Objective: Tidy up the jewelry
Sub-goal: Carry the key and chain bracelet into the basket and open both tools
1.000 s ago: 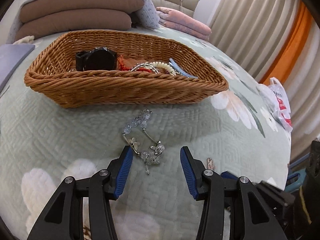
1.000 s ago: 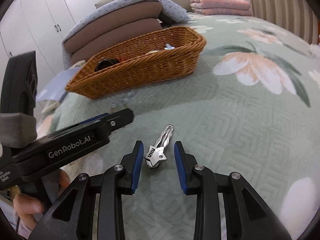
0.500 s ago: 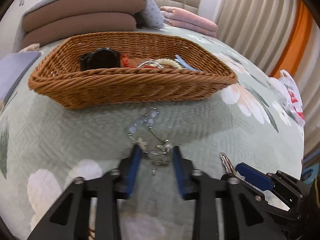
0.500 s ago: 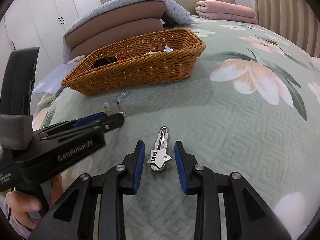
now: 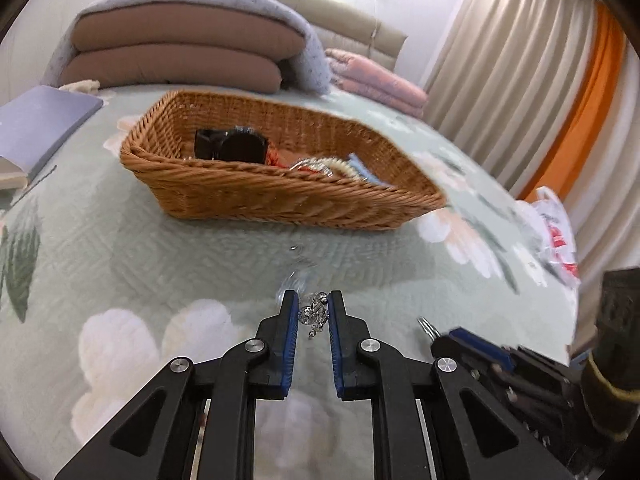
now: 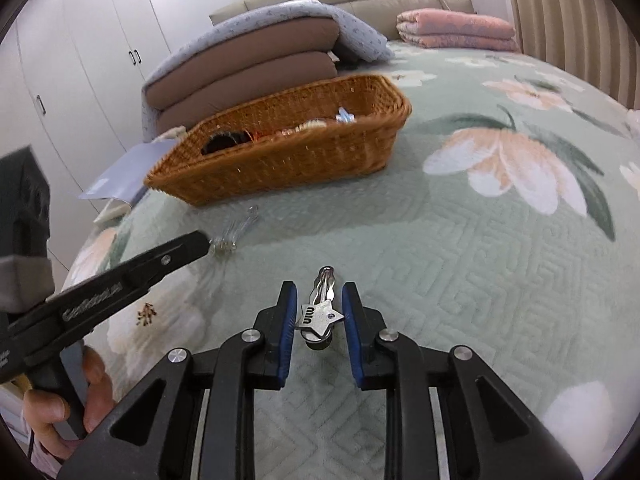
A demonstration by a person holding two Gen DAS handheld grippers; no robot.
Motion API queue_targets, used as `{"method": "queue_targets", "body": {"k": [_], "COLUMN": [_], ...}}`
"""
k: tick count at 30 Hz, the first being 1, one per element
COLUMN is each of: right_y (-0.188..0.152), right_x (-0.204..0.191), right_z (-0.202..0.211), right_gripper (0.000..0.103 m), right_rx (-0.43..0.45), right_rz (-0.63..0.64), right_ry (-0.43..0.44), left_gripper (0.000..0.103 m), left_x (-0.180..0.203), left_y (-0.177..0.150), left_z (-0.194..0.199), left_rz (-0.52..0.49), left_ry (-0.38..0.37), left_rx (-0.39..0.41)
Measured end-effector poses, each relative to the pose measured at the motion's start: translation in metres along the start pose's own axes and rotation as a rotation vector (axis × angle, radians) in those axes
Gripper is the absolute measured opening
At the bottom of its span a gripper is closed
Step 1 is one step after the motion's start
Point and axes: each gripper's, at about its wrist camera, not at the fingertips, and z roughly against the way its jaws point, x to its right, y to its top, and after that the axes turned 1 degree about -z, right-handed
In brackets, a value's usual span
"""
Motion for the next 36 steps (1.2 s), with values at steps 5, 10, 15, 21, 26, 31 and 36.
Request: {"method": "queue_targets", "body": {"k": [5,10,15,21,26,31,36], "right_y": [0.013,0.034,0.069,0.129,0.161,0.168,0.162], "right_x": [-0.004,-0.015,-0.022,-0.021,-0.014,-0.007,0.005], "right_z": [0.024,0.045,0.052,0.039,-0.008,-0.069,-0.101], "right_gripper": [0.026,0.026,0.026,0.026,0.026,0.026,0.026], "right_rx": [0.054,0.116,0.171,0.257,0.256,0.202,0.103], "right_rz": [0.001,0.045,0.074,0.077,0.062,0.064,0.023], "right_ry": [0.044,0.064,0.083,0.114,0.144,0.108,0.112], "left_gripper": [0.015,0.015,0.015,0.015,0.015,0.015,0.015], "left_x": [-0.004,-0.004,0.001,0.001,-0.001,-0.006,-0.014], "left_y": [0.011,0.034,0.066,0.111,0.134,0.134,0.127], "left_z": [0.027,0.052,0.062,0.052,0.016,-0.04,-0.064], "left_rz": [0.03,0.04,0.019,0.012,0.008,-0.019,0.004], "left_ry": [-0.116,-0.205,-0.211,-0.198,-0.162,-0.079,-0.03], "left_rx": [0.035,0.077,0.135,0.233,0.278,0.23,0.176]}}
